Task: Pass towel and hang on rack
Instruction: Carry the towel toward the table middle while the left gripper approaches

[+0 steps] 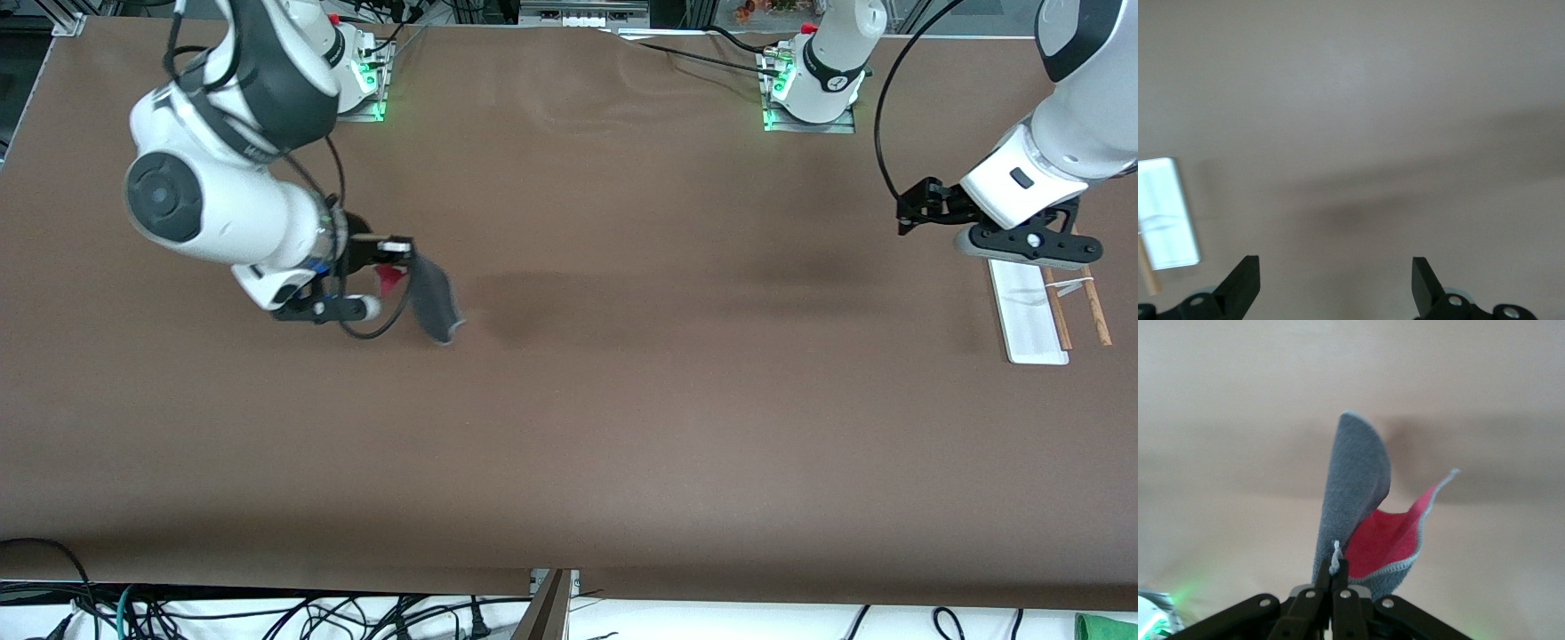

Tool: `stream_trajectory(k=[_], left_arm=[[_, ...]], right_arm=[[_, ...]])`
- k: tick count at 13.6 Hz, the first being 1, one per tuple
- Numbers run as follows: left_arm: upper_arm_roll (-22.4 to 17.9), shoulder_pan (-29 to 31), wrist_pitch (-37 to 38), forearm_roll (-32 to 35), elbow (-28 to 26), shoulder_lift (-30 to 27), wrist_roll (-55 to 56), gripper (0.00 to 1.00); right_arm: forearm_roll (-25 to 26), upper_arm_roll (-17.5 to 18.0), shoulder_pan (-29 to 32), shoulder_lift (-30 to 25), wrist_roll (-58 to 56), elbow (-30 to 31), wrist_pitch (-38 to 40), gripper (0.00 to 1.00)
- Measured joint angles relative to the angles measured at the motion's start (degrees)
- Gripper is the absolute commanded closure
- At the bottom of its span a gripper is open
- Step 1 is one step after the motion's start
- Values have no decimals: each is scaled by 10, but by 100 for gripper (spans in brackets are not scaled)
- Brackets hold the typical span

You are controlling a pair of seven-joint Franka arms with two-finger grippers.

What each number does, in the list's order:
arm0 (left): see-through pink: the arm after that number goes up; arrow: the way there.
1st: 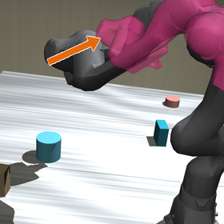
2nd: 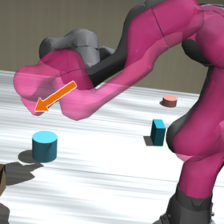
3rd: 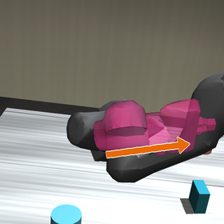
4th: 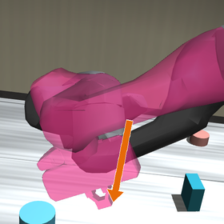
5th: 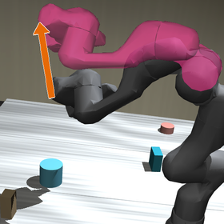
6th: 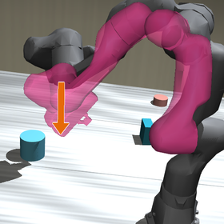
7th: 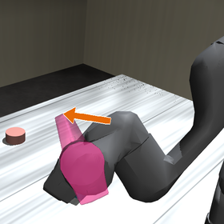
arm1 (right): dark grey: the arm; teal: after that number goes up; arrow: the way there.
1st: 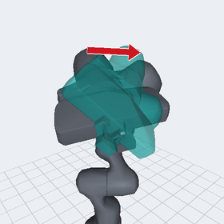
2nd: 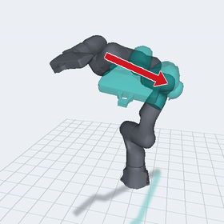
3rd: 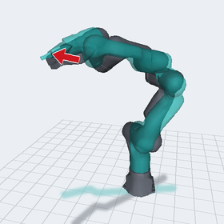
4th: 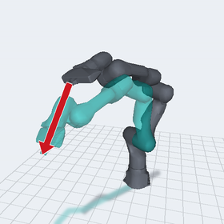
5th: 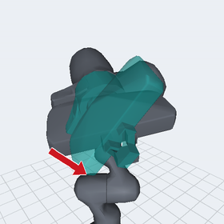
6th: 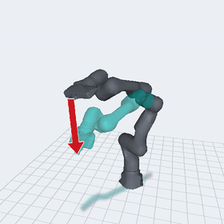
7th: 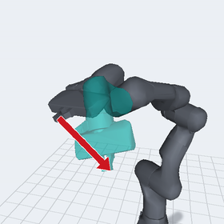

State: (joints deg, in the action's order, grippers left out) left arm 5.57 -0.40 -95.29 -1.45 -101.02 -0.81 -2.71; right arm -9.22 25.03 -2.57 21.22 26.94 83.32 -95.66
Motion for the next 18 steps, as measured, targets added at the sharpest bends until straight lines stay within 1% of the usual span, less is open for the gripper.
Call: stream_trajectory(k=[2, 4, 7, 9, 11, 12, 14, 16, 18], left_arm=[[2, -3, 1, -45, 0, 18, -3, 0], [3, -4, 1, -114, 0, 46, -41, 0], [4, -5, 1, -201, 0, 88, -188, 0], [3, -4, 1, -306, 0, 117, -280, 0], [4, -6, 2, -384, 1, 150, -395, 0], [5, -10, 2, -409, 1, 166, -455, 0], [7, -16, 2, -427, 3, 191, -571, 0], [15, -19, 4, -448, 4, 203, -664, 0], [28, -19, 8, -475, 4, 207, -734, 0]], right_arm=[[0, 29, -7, 0, 28, -5, -25, 100], [0, 44, -30, 0, 52, -12, -50, 100], [0, 47, -85, 2, 80, -18, -96, 100], [0, 48, -122, 3, 97, -18, -122, 100], [0, 49, -149, 4, 117, -18, -151, 100], [0, 49, -159, 4, 124, -20, -164, 100], [0, 49, -174, 4, 129, -37, -170, 100], [-5, 51, -184, 4, 130, -61, -169, 100], [-12, 58, -187, 2, 131, -78, -169, 100]])
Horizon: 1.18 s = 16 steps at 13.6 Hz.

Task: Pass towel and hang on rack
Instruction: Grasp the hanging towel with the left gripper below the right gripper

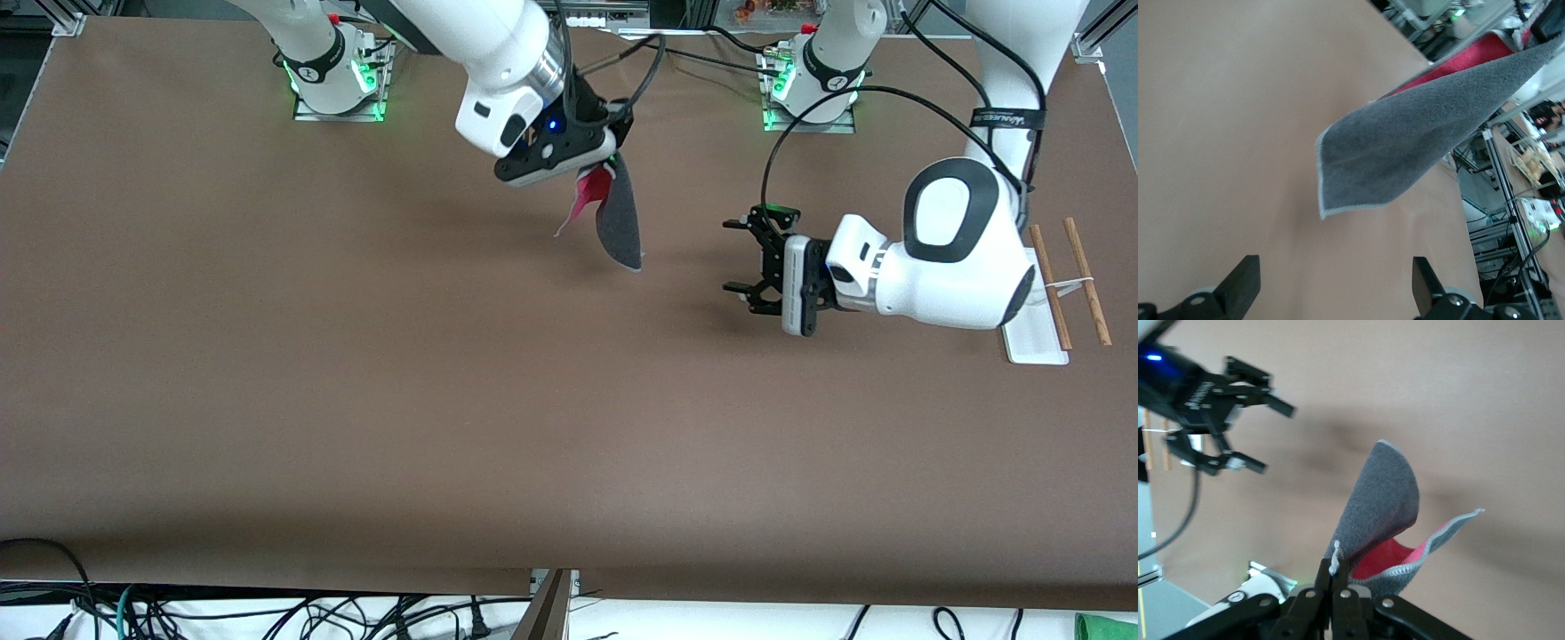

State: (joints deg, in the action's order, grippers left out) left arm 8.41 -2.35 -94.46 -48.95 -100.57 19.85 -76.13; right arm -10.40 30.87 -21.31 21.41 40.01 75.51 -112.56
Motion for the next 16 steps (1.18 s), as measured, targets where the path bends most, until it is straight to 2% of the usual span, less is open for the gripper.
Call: stream_trajectory(k=[3, 6, 8, 10, 12, 14, 16], left_arm=[[8, -1, 28, -59, -1, 18, -114, 0], [10, -2, 42, -121, -2, 63, -250, 1], [20, 0, 52, -149, -4, 81, -277, 12], [39, 1, 57, -181, -16, 84, -281, 29], [45, 2, 85, -200, -19, 84, -283, 71], [44, 14, 127, -201, -22, 84, -286, 100], [44, 26, 168, -201, -32, 84, -289, 100]], right_arm=[[0, 18, -1, -1, 2, -23, 0, 100], [-6, 25, -1, -1, 2, -51, 0, 100], [-10, 33, -1, -2, 5, -71, 0, 100], [-10, 41, -1, -2, 8, -80, 0, 100], [-10, 43, -1, -2, 8, -81, 0, 100], [-10, 43, -1, -2, 8, -81, -1, 100], [-10, 43, -1, -2, 8, -81, -1, 100]])
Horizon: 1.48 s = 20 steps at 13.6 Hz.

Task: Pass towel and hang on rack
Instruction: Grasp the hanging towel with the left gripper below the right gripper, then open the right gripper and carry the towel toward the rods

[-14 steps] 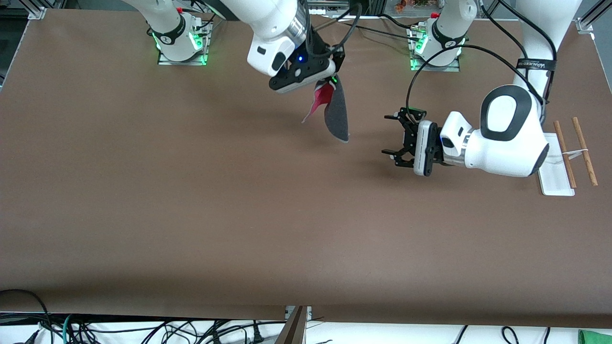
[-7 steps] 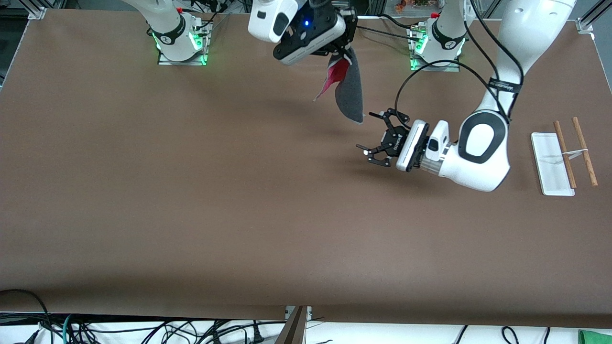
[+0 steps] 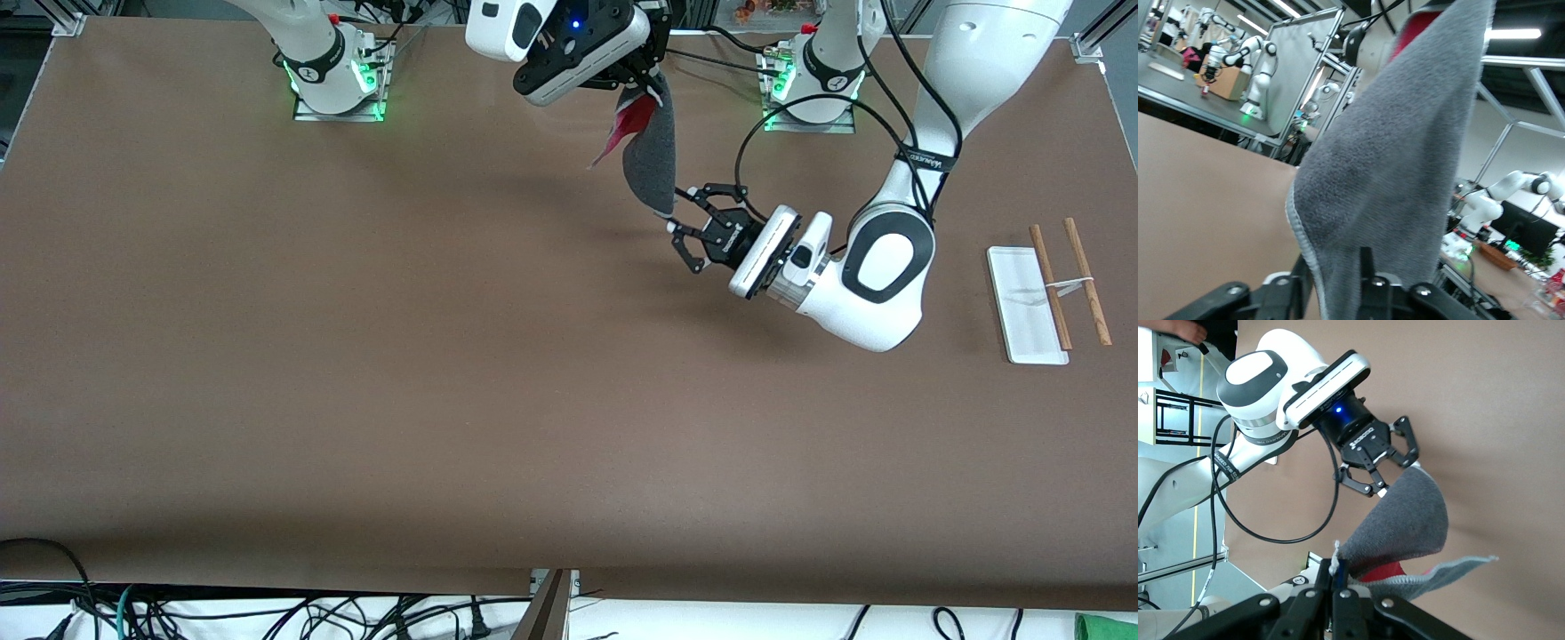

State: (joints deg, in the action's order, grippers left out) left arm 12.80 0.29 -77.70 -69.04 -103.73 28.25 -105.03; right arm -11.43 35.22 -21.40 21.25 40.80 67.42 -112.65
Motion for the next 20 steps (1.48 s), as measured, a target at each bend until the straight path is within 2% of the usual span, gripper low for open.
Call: stream_trajectory(k=[9, 10, 11, 12, 15, 20], left_arm=[[0, 21, 12, 2, 4, -2, 13, 100], [-1, 29, 16, 9, 14, -4, 31, 100], [-1, 39, 22, 22, 26, -9, 52, 100], [-1, 50, 34, 38, 40, -14, 74, 100], [-2, 69, 56, 71, 67, -23, 107, 100], [-2, 72, 60, 97, 78, -23, 120, 100]], right_arm=[[0, 0, 1, 0, 0, 0, -3, 100], [0, 0, 1, 0, 0, 0, -3, 90], [0, 0, 1, 0, 0, 0, -3, 52], [0, 0, 1, 0, 0, 0, -3, 1], [0, 0, 3, 0, -7, -2, -6, 0], [0, 0, 3, -2, -12, -9, -6, 0]])
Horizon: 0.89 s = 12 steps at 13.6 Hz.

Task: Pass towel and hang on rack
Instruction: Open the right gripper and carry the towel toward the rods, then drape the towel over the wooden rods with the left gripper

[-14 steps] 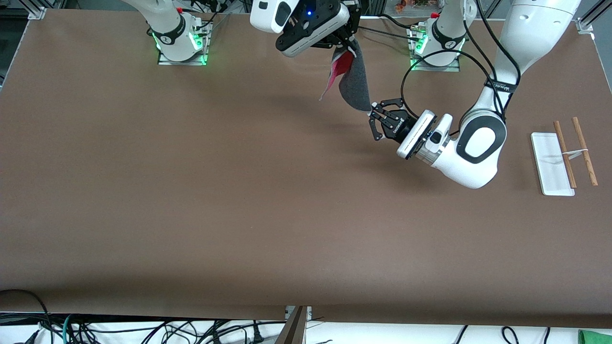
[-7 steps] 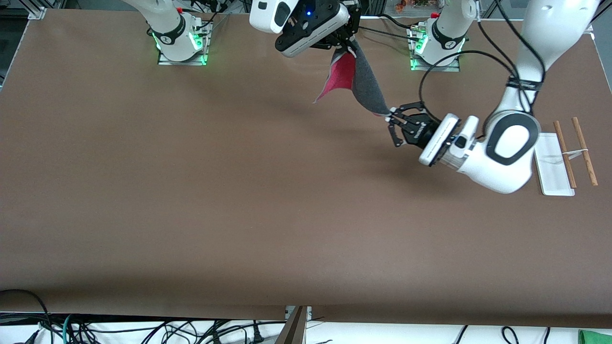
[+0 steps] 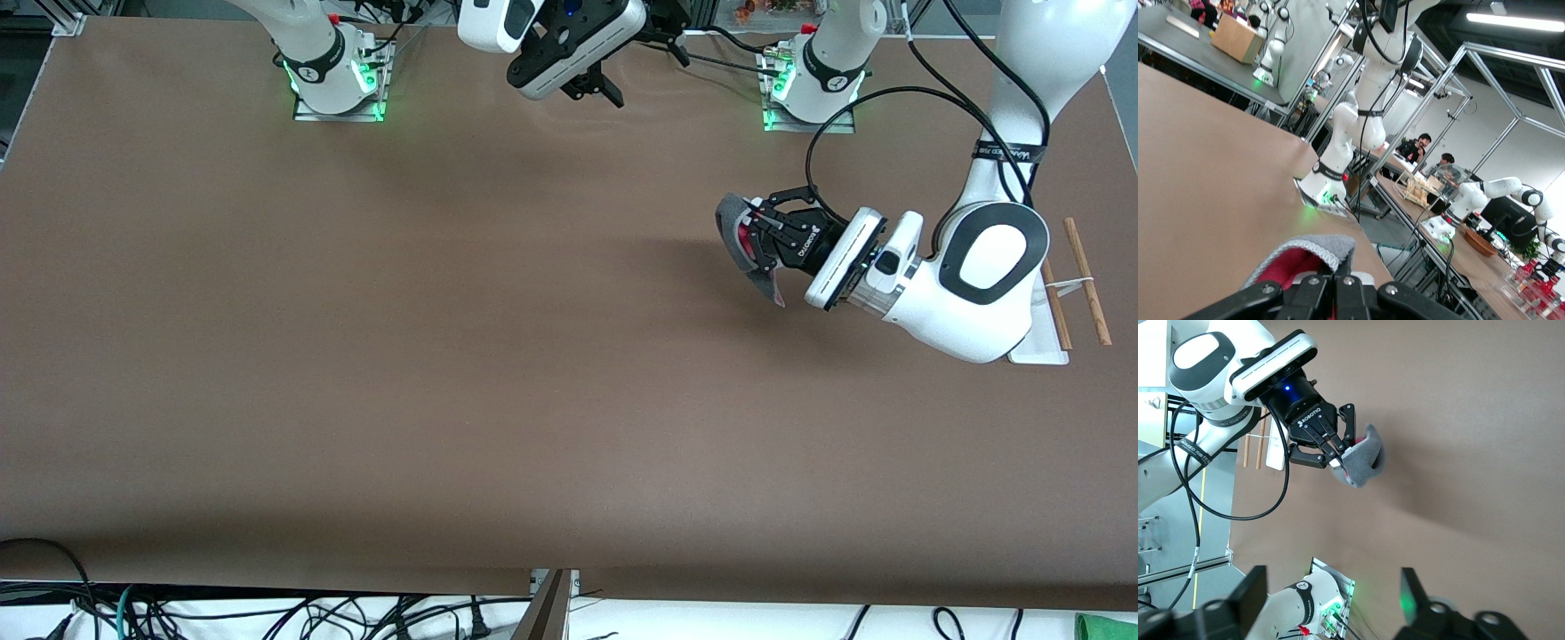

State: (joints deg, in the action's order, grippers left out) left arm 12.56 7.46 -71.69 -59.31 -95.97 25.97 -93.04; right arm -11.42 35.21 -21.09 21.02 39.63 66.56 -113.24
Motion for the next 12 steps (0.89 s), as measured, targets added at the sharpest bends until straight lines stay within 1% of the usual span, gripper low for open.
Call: stream_trajectory(k=[1, 3, 5, 7, 8, 9, 11, 12], left_arm=[[-1, 1, 3, 31, 17, 0, 17, 100], [-4, 9, 22, 106, 72, -1, 69, 100], [-7, 23, 49, 192, 118, -5, 115, 100], [-10, 51, 63, 278, 128, -6, 125, 100], [-11, 72, 74, 317, 129, -6, 125, 100], [-12, 96, 85, 354, 129, -5, 123, 100], [-14, 151, 96, 416, 129, -4, 116, 100], [-14, 182, 96, 433, 129, -1, 115, 100]], right_arm=[[0, 0, 0, 0, 0, 0, 0, 0], [0, 0, 1, 0, -1, 0, 0, 0], [1, -2, 7, -1, -11, 0, 1, 0], [1, -12, 29, -11, -61, -1, 30, 0], [0, -25, 39, -15, -93, -1, 60, 0], [0, -45, 45, -18, -123, -1, 88, 0], [1, -94, 49, -20, -163, 0, 132, 0], [1, -119, 50, -20, -176, 0, 158, 0]])
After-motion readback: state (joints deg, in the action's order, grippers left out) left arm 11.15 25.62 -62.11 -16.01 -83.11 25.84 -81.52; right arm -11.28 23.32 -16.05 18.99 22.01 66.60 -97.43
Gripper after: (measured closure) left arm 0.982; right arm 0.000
